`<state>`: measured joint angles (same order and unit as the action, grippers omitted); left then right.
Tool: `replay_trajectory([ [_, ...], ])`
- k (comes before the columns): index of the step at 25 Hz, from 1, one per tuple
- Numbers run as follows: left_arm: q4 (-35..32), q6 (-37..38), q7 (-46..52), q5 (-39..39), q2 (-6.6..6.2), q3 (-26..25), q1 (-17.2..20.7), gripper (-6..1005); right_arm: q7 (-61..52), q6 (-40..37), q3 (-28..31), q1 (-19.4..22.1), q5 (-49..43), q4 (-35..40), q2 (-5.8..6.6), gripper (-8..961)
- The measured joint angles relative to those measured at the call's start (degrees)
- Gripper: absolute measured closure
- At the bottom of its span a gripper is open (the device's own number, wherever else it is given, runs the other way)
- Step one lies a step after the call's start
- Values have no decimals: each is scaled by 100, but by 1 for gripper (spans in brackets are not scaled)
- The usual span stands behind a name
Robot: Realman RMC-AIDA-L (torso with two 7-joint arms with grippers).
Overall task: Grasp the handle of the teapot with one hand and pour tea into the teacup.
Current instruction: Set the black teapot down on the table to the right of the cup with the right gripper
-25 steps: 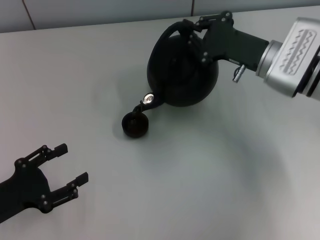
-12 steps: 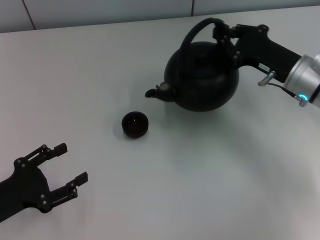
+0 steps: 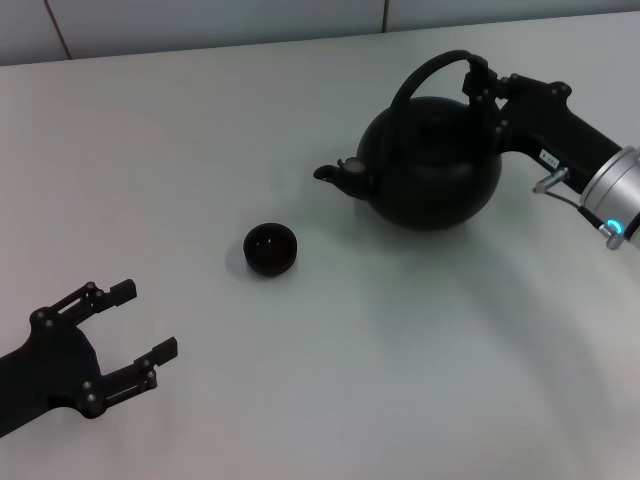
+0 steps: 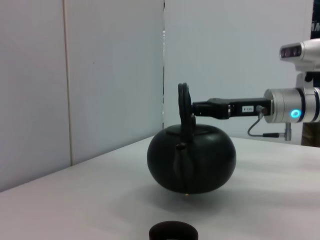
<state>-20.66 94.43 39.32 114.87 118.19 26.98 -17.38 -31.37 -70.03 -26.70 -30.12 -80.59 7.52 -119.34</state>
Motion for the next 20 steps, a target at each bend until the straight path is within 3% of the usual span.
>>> replay_trajectory([
  [20, 0, 18, -4, 0, 11, -41, 58, 197, 193, 117, 90, 40, 61, -294, -4, 836],
])
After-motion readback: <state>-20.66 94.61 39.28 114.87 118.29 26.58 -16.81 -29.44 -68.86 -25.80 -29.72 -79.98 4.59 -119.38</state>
